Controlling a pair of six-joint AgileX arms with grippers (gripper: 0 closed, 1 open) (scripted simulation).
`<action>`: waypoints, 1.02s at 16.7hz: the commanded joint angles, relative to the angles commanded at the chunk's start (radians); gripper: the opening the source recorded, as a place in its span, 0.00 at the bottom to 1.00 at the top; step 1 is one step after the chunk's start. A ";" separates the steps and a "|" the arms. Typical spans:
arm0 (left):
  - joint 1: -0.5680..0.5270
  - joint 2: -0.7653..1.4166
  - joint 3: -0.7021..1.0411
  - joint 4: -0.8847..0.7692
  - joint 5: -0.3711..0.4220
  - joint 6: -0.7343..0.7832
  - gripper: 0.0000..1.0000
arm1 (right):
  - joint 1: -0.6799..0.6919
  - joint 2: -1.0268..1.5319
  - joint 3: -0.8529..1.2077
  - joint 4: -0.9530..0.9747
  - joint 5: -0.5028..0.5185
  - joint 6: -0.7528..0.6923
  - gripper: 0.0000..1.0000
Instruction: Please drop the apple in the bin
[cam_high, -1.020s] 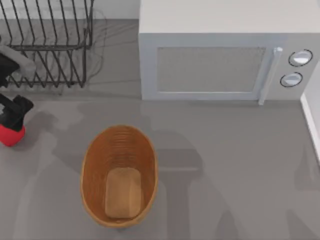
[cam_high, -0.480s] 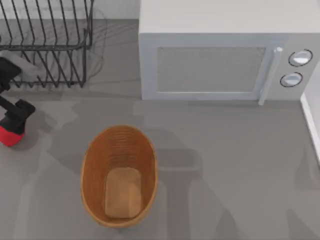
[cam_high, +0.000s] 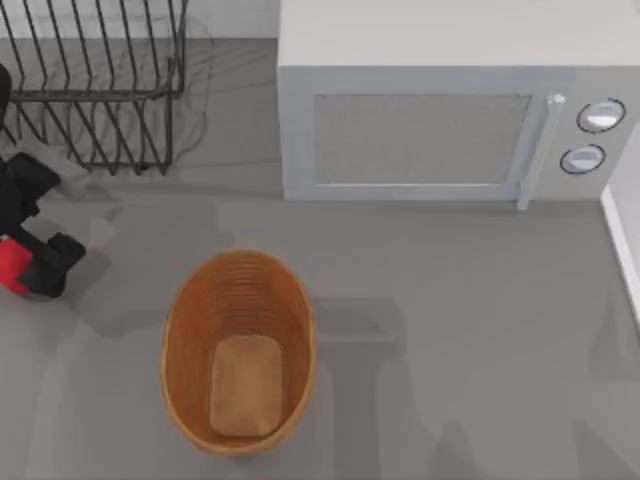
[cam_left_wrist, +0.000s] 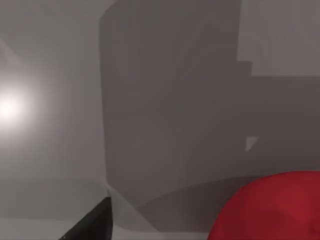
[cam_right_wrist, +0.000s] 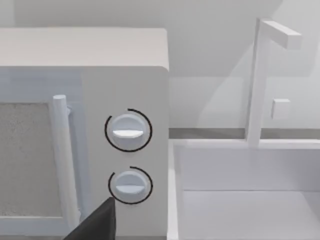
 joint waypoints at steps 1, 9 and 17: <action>0.000 0.000 0.000 0.000 0.000 0.000 1.00 | 0.000 0.000 0.000 0.000 0.000 0.000 1.00; 0.000 0.000 0.000 0.000 0.000 0.000 0.47 | 0.000 0.000 0.000 0.000 0.000 0.000 1.00; 0.000 0.000 0.000 0.000 0.000 0.000 0.00 | 0.000 0.000 0.000 0.000 0.000 0.000 1.00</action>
